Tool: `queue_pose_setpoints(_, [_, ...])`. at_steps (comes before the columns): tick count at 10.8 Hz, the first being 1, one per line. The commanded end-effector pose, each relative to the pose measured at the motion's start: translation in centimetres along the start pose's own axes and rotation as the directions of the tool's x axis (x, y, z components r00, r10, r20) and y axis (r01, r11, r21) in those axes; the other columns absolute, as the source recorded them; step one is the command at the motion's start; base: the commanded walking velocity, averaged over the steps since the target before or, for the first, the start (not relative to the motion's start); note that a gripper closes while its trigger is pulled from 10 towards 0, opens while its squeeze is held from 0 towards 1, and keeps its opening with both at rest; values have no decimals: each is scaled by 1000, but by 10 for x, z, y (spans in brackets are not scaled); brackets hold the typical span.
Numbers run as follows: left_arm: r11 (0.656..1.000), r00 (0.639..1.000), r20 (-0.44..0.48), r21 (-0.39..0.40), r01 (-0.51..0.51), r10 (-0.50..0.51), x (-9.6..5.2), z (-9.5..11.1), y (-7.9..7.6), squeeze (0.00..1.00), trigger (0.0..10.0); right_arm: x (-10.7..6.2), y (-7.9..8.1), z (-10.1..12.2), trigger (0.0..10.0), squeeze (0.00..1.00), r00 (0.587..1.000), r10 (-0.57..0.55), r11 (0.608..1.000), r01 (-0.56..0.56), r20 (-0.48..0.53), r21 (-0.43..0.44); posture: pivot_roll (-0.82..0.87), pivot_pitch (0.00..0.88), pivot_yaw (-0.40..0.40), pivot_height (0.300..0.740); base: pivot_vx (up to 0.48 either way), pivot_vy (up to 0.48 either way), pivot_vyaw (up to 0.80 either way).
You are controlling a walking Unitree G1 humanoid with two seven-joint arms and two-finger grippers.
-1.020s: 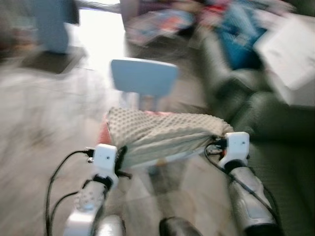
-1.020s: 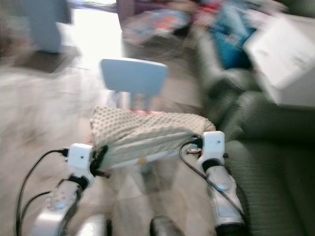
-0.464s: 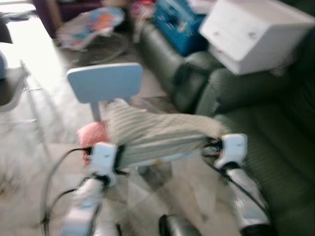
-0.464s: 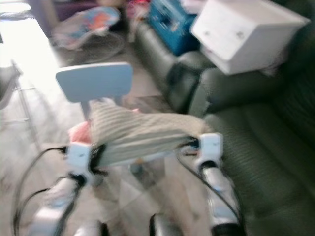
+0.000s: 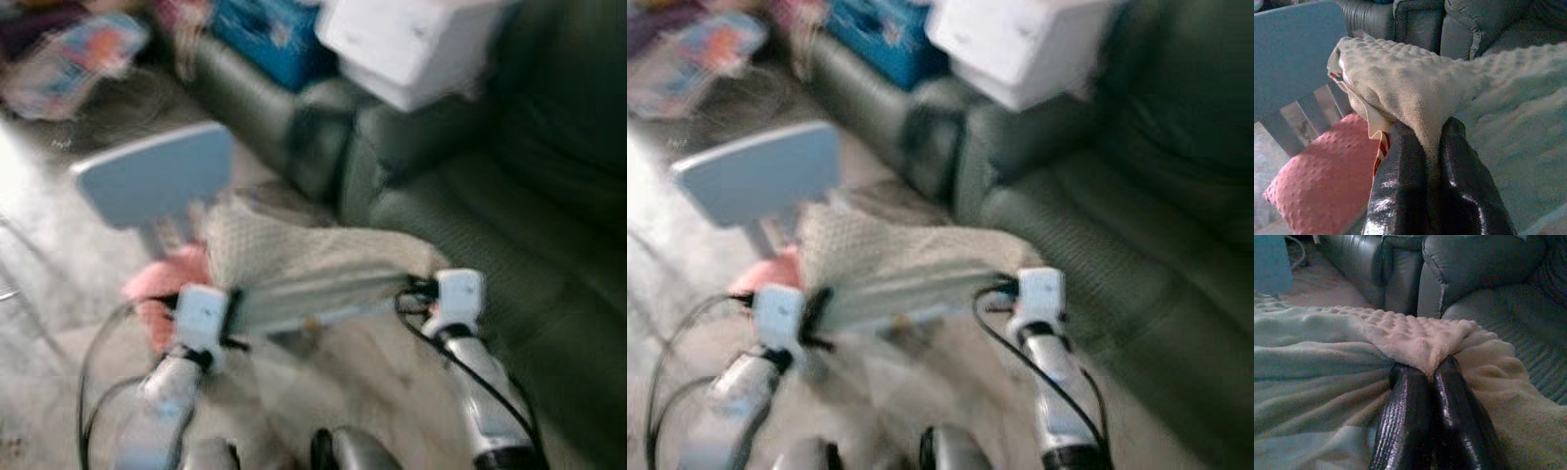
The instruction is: Move the pillow to the sofa
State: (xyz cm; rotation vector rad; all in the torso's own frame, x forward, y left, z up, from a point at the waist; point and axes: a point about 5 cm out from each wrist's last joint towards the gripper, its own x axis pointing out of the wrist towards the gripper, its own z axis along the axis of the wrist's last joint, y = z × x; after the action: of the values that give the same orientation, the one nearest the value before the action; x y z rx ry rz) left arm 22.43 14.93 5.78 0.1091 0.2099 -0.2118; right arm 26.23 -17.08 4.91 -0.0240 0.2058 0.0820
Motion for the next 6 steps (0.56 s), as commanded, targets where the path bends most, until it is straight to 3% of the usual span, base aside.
queue_pose_setpoints(1, [1000, 1000, 22, 3, -3, 3, 1, 4, -4, 0, 10000, -3, -20, 3, 10000, 0, 998, -68, 998, 68, 15, -16, -28, 106, -81, 740, 0, 0, -800])
queue_pose_setpoints(6, [1000, 999, 32, -6, 28, -27, 1, 4, -4, 0, 10000, -1, -18, 2, 10000, 0, 998, -59, 998, 59, 8, -22, -24, 107, -78, 740, 0, 0, -800])
